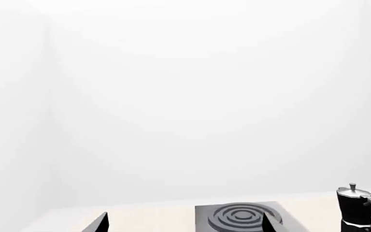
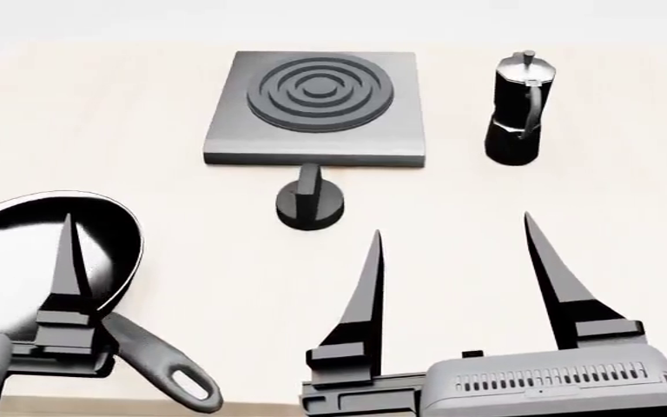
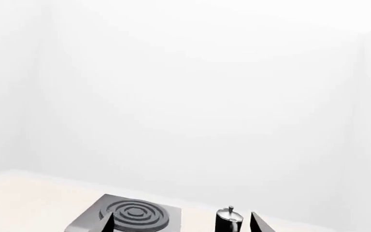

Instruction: Turn on the stove.

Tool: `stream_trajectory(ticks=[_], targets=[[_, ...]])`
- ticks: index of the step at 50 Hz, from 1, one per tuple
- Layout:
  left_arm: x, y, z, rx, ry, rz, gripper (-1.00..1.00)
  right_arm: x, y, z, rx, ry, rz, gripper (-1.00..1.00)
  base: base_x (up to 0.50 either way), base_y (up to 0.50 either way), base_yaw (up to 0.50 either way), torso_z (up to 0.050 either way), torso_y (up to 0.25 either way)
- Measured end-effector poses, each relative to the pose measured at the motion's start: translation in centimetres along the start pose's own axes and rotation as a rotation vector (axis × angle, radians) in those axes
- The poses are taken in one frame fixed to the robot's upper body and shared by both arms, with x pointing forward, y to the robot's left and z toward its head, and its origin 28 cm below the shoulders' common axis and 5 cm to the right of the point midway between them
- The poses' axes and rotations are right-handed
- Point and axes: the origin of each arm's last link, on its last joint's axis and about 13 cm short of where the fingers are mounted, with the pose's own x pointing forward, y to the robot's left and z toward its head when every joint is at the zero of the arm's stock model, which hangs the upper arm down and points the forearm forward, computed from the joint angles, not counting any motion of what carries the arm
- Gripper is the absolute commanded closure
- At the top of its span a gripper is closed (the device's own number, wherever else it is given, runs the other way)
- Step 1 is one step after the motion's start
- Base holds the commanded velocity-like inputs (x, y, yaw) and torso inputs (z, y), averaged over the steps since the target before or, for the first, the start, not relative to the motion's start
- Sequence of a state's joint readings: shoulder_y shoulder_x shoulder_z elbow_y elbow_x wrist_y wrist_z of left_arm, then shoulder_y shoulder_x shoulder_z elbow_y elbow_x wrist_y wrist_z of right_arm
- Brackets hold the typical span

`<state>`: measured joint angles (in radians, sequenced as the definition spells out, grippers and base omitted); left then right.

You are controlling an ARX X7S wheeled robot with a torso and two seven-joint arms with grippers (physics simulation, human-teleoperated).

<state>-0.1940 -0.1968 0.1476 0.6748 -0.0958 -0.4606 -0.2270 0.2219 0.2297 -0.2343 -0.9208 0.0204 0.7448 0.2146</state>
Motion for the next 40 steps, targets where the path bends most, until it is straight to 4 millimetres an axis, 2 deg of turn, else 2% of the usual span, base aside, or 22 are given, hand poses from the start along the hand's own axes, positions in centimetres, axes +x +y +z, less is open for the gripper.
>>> stream_trajectory(ticks=[40], targets=[[-0.02, 0.06, 0.01, 0.002, 0.000, 0.008, -1.00, -0.01, 0.12, -0.03, -0.005, 0.002, 0.008, -1.00, 0.00, 0.23, 0.00, 0.000, 0.000]])
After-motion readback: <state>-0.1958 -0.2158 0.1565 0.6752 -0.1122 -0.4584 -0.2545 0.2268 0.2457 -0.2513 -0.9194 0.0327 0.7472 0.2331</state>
